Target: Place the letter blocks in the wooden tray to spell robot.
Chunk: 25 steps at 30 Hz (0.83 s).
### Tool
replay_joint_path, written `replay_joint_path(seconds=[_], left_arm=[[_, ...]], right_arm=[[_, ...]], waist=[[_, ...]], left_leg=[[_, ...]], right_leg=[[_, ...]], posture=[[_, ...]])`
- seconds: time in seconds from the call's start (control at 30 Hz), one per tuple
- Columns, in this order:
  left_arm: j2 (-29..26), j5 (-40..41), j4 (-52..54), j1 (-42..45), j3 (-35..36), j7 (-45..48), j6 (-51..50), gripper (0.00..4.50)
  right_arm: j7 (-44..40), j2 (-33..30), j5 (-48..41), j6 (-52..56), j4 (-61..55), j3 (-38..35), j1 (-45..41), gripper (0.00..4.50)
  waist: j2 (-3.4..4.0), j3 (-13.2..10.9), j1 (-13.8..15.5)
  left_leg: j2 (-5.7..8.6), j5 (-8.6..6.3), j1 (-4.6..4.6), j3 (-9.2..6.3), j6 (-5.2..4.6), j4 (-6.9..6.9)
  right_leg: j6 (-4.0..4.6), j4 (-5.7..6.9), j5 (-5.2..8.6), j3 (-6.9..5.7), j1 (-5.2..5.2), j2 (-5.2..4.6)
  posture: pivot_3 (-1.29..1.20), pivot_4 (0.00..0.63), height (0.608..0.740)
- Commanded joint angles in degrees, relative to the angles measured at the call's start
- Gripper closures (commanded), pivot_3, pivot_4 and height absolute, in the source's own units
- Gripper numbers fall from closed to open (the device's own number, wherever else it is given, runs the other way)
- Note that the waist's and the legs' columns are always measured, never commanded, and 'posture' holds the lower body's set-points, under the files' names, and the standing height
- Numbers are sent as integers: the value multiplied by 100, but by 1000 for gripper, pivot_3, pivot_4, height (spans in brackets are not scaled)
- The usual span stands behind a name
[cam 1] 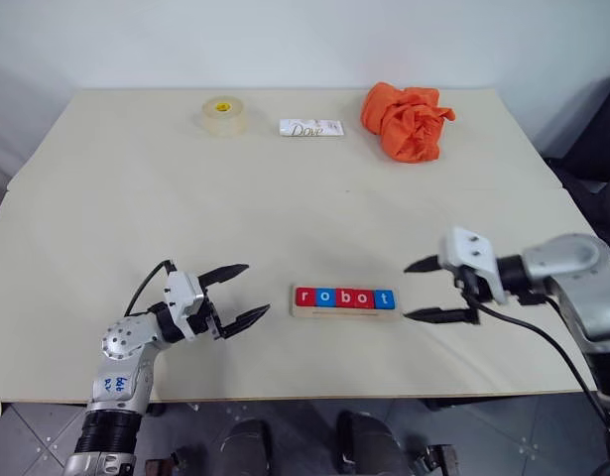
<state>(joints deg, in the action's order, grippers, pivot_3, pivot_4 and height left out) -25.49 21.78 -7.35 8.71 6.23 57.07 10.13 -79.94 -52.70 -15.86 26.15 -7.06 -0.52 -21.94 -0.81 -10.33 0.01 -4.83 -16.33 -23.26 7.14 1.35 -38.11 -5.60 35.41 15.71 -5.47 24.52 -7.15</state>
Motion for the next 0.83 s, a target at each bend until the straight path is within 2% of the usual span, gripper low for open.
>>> replay_joint_path(seconds=[0.03, 0.17, 0.4, 0.83], left_arm=[[-135, 216, 372, -83, 211, 31, 48, 0], [-428, 470, 491, -200, 499, 206, -21, 0], [-833, 608, 559, -504, 683, 621, 12, 0], [-793, 709, 476, -264, 912, 563, 267, 0]], right_arm=[[-403, -100, -672, -499, 117, -814, 415, 55], [-790, -44, -1084, -1101, 689, -1346, 791, 55], [-1043, -86, -1039, -1847, 1765, -1317, 498, 55], [-1137, 3, -1209, -2133, 2326, -1118, 58, 55]], waist=[[0, 0, -3], [0, 0, -29], [1, 0, -25], [2, 0, -16]], left_leg=[[0, 0, 0, 0, -1, -1], [-4, 2, 10, -2, 2, 0], [-7, 7, 17, 1, 7, -1], [-7, 8, 16, 2, 9, -1]], right_leg=[[-1, 1, 0, 1, 0, 0], [-1, 10, 0, 1, -1, 3], [1, 16, 0, 6, -2, 6], [1, 17, 0, 6, -1, 6]], posture=[[0, 150, 740], [0, 150, 740], [0, 150, 740], [0, 150, 740]])
